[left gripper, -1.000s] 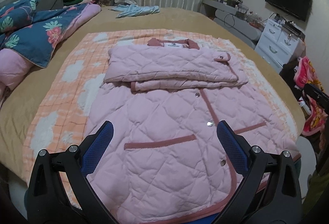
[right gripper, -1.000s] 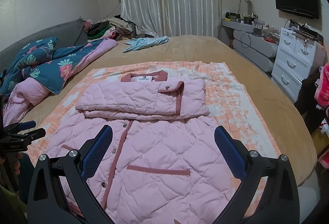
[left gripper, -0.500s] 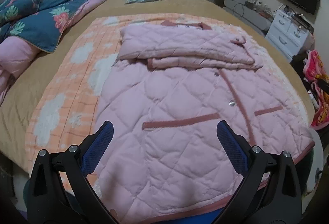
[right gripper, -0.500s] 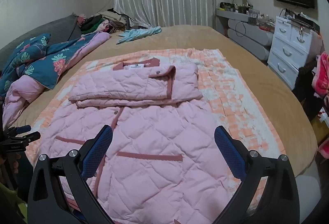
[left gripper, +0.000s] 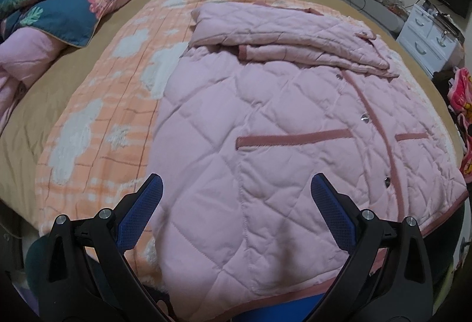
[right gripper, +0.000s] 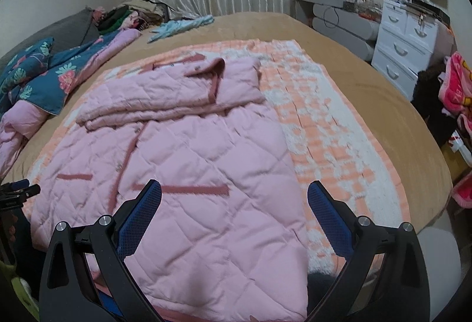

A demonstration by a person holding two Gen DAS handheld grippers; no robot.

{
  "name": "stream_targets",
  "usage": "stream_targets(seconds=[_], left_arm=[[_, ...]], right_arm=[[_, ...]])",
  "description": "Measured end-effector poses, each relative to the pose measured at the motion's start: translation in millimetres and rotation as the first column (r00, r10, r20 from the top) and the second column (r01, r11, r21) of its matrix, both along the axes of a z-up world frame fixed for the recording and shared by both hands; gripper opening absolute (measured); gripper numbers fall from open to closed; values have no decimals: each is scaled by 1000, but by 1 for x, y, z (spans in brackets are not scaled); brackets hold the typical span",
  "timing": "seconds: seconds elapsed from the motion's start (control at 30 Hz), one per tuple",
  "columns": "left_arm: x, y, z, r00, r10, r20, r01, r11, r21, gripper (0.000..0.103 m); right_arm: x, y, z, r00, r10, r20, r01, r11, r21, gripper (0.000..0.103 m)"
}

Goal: Fold large clothes

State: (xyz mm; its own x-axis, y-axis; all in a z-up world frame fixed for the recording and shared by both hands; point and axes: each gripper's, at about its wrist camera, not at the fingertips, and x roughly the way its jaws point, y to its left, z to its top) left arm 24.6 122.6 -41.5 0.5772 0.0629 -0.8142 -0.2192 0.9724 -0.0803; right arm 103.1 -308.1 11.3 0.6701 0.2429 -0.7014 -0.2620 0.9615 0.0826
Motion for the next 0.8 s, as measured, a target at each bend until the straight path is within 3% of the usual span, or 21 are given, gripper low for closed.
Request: stream_targets(seconds=[0.27, 0.8], left_arm=[[-6, 13, -18, 999, 18, -46, -19, 999, -25, 94], [-23, 33, -53, 990, 37, -136, -58, 986, -156, 94]], right_arm=[[-1, -14, -25, 998, -17, -59, 16, 1000, -18, 99], [-8, -39, -53, 990, -25, -137, 23, 1000, -17, 99]])
